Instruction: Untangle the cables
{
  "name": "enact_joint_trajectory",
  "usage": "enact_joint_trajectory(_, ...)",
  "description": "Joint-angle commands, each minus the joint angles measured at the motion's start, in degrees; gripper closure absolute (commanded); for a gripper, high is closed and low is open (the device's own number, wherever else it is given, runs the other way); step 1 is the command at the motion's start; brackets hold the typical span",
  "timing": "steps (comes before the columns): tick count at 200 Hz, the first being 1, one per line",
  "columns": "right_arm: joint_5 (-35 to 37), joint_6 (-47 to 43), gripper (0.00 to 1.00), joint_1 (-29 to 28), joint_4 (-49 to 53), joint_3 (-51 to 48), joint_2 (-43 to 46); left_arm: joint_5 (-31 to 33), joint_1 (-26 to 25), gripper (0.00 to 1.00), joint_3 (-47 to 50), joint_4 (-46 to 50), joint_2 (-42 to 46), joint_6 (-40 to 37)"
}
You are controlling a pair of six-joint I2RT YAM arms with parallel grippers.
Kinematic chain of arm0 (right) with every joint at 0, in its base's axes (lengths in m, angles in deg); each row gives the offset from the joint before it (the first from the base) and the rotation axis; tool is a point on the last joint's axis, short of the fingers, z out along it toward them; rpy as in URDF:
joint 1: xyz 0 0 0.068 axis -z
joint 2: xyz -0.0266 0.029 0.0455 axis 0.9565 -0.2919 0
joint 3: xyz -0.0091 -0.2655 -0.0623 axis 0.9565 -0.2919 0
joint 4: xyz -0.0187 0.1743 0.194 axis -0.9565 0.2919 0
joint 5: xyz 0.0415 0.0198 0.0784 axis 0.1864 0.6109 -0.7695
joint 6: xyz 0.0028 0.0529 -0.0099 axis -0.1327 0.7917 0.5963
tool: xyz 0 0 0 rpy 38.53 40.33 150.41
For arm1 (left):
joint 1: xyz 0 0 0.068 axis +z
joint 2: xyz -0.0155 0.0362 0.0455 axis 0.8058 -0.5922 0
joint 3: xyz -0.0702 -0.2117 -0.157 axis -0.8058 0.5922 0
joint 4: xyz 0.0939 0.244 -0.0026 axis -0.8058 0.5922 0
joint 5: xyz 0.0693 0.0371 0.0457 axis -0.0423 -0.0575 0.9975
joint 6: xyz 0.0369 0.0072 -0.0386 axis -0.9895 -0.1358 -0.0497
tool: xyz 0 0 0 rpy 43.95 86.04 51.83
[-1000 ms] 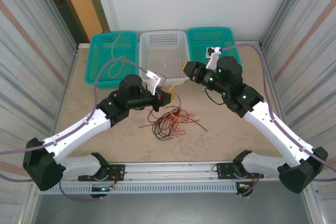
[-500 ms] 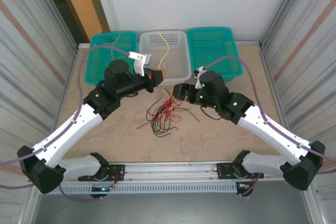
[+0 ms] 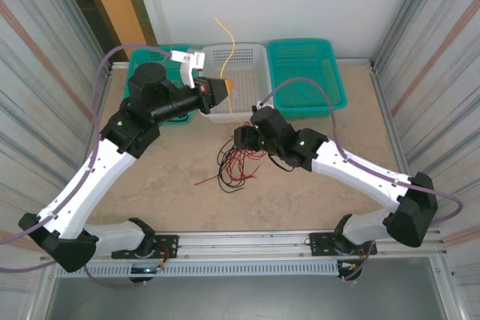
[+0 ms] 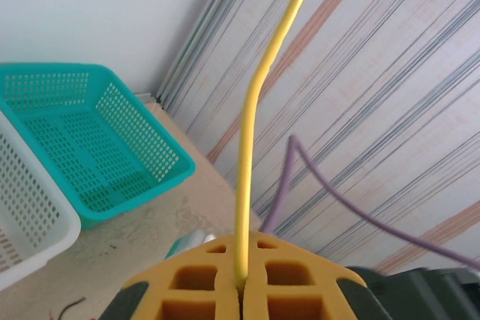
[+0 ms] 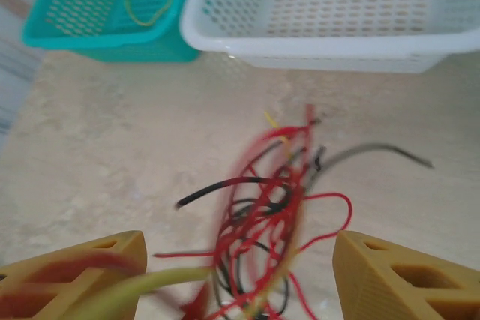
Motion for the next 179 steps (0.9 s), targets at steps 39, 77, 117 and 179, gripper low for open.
enact_joint_trajectory(39,-0.7,9.5,0.44,4.8,3.6,-12.8,2.4,-5.7,6.1,1.00,-9.7,1.8,0.4,2.7)
enact_joint_trajectory(77,-3.7,11.3,0.52,8.4,4.1,-17.1,4.8,-5.6,11.0,1.00,-10.5,3.8,1.5,2.8)
enact_joint_trajectory(117,-3.2,11.3,0.51,8.4,5.4,-17.2,7.0,-7.4,18.1,1.00,-11.7,6.3,1.7,5.1)
enact_joint_trajectory(179,-7.8,5.3,0.30,4.2,-5.0,-9.9,11.1,-16.9,21.0,1.00,-6.8,-5.4,0.9,18.8)
